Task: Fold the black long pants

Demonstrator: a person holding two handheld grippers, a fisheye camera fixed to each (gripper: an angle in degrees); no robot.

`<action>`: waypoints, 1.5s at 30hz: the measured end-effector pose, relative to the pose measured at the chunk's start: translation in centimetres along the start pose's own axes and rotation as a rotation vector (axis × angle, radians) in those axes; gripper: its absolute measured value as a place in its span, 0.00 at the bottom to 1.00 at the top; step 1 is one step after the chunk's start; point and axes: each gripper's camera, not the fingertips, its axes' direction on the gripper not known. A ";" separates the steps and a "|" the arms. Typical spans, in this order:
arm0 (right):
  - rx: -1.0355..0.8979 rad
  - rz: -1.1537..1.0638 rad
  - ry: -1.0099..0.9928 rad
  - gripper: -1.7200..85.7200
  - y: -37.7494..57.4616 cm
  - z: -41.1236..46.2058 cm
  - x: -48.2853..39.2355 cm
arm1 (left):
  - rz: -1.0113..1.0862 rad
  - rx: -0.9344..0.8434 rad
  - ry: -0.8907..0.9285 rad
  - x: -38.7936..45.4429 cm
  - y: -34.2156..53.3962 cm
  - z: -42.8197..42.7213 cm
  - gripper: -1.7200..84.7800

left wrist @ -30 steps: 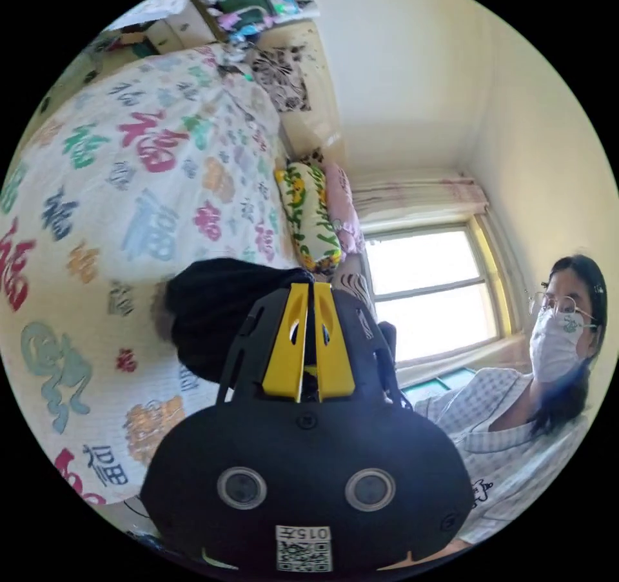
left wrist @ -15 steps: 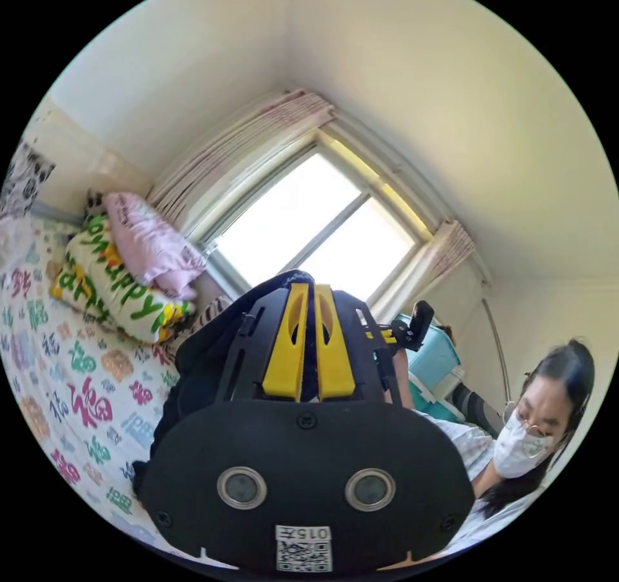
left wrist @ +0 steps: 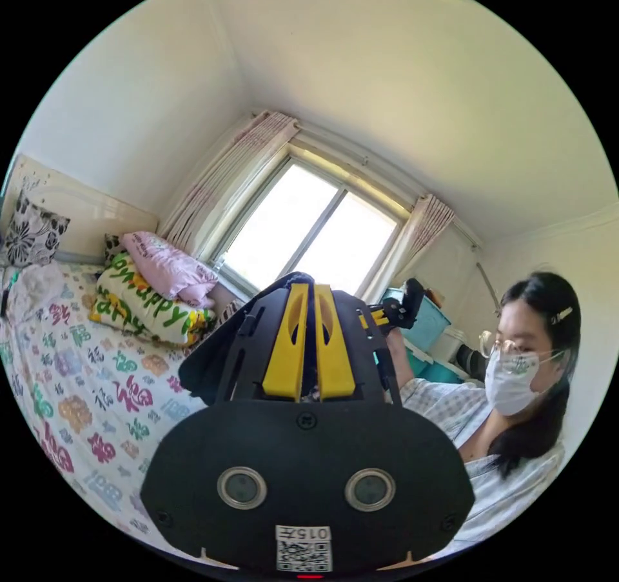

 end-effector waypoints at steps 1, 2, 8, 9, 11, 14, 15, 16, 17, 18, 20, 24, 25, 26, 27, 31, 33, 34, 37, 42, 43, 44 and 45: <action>0.017 0.072 -0.040 0.04 1.0 2.0 -1.4 | -0.028 -0.005 -0.007 0.4 1.9 -0.9 0.01; 0.038 0.161 -0.080 0.04 2.3 4.1 -2.9 | -0.043 -0.012 -0.009 0.6 2.9 -1.2 0.01; 0.073 0.644 -0.294 0.11 9.1 17.5 -13.4 | -0.220 -0.129 -0.013 0.4 11.4 -1.5 0.01; 0.064 0.693 -0.337 0.11 9.5 18.7 -14.4 | -0.269 -0.172 -0.022 -0.2 12.7 -1.1 0.01; 0.013 0.827 -0.447 0.12 10.7 23.2 -18.5 | -0.320 -0.236 -0.053 -1.1 14.4 -0.4 0.01; -0.049 0.940 -0.643 0.13 12.0 27.5 -22.2 | -0.398 -0.306 -0.059 -2.3 16.5 0.3 0.01; -0.046 0.962 -0.666 0.12 12.2 27.8 -22.7 | -0.417 -0.326 -0.049 -2.6 17.1 0.5 0.01; -0.035 0.991 -0.697 0.11 12.6 28.3 -23.2 | -0.431 -0.342 -0.039 -2.9 17.5 0.8 0.01; -0.033 0.999 -0.701 0.09 12.7 28.4 -23.3 | -0.434 -0.352 -0.035 -2.9 17.7 1.0 0.01; -0.039 0.994 -0.701 0.08 12.7 28.5 -23.3 | -0.429 -0.379 -0.032 -3.1 17.8 1.5 0.01; -0.089 0.995 -0.669 0.06 13.6 28.3 -22.2 | -0.417 -0.410 -0.049 -3.8 17.7 2.1 0.01; -0.059 1.077 -0.535 0.04 18.5 24.4 -17.1 | -0.410 -0.446 -0.169 -8.6 15.2 3.4 0.01; -0.033 1.096 -0.480 0.04 20.3 22.0 -13.8 | -0.429 -0.483 -0.181 -10.5 14.1 4.4 0.01; -0.006 1.097 -0.406 0.04 21.4 19.0 -10.1 | -0.438 -0.503 -0.167 -11.5 13.4 5.1 0.01; 0.005 1.083 -0.367 0.04 21.5 17.4 -8.1 | -0.467 -0.518 -0.120 -13.1 12.1 6.5 0.01; -0.040 0.837 -0.100 0.04 16.3 5.9 3.5 | -0.440 -0.349 0.072 -14.5 4.3 10.0 0.01; -0.045 0.749 -0.027 0.03 13.2 1.0 6.7 | -0.351 -0.288 0.123 -13.3 0.0 10.4 0.01; -0.040 0.698 0.008 0.03 11.3 -2.0 8.0 | -0.280 -0.263 0.136 -12.4 -2.6 10.2 0.01; -0.039 0.560 0.067 0.03 7.2 -8.1 8.8 | -0.157 -0.222 0.205 -10.7 -7.0 7.9 0.01; -0.043 0.318 -0.012 0.03 2.7 -11.6 4.8 | -0.005 -0.200 0.303 -10.7 -7.8 0.0 0.01; -0.050 0.267 -0.066 0.03 2.1 -11.1 3.4 | 0.012 -0.209 0.311 -11.4 -6.9 -2.3 0.01; -0.050 0.221 -0.141 0.03 1.6 -10.0 1.9 | 0.015 -0.213 0.312 -11.9 -6.3 -3.6 0.01; -0.052 0.199 -0.187 0.03 1.4 -9.2 1.2 | 0.004 -0.220 0.311 -13.2 -4.8 -6.0 0.01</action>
